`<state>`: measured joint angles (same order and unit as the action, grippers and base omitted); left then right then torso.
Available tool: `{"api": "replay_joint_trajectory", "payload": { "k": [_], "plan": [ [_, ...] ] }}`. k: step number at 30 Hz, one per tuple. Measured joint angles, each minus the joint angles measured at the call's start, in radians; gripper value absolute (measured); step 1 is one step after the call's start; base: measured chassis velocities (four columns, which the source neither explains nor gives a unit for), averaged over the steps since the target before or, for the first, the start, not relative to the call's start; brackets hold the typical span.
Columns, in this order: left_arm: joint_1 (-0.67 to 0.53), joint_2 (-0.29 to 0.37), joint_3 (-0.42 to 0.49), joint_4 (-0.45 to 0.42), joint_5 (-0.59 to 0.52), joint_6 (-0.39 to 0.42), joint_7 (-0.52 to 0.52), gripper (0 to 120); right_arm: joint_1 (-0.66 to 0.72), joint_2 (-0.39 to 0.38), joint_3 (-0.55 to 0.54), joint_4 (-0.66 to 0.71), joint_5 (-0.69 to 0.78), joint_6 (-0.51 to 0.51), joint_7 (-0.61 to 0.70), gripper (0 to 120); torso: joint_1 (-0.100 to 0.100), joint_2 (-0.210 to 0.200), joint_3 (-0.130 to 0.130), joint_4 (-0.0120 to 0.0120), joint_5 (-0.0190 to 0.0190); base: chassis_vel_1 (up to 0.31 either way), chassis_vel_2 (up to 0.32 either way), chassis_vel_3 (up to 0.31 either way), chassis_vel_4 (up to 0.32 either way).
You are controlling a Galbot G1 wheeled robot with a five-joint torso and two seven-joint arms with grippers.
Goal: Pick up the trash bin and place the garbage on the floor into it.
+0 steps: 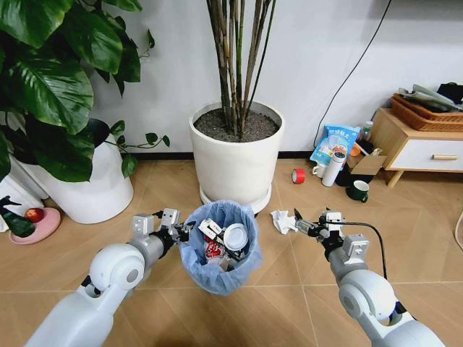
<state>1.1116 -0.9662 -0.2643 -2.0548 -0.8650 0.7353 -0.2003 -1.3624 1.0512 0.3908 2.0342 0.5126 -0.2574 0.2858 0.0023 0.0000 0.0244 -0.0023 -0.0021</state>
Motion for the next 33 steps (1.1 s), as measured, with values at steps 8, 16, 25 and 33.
{"api": "replay_joint_trajectory", "payload": {
  "k": [8,16,25,33],
  "plan": [
    [-0.005,-0.003,0.004,0.005,0.0,0.0,0.001,0,-0.004,0.004,-0.009,-0.008,-0.015,0.006,0.001,100,0.0,0.0,0.0,-0.0006,0.0001,-0.131,0.114,0.129,-0.12],
    [-0.011,-0.003,0.004,0.007,-0.001,0.0,0.002,0,0.023,0.0,-0.017,-0.11,0.015,-0.033,0.004,100,0.0,0.0,0.0,-0.0003,0.0003,-0.107,0.106,0.111,-0.093],
    [-0.003,0.011,-0.002,-0.006,-0.006,0.0,0.002,0,0.187,-0.017,-0.08,-0.426,0.093,-0.051,-0.108,100,0.0,0.0,0.0,0.0,0.0005,0.025,-0.009,-0.033,0.018],
    [-0.009,0.023,0.01,-0.005,-0.013,0.0,0.007,0,0.345,-0.025,-0.156,-0.741,0.036,0.012,-0.352,100,0.0,0.0,0.0,-0.0003,0.0004,0.0,0.0,0.0,0.0]
  ]
}}
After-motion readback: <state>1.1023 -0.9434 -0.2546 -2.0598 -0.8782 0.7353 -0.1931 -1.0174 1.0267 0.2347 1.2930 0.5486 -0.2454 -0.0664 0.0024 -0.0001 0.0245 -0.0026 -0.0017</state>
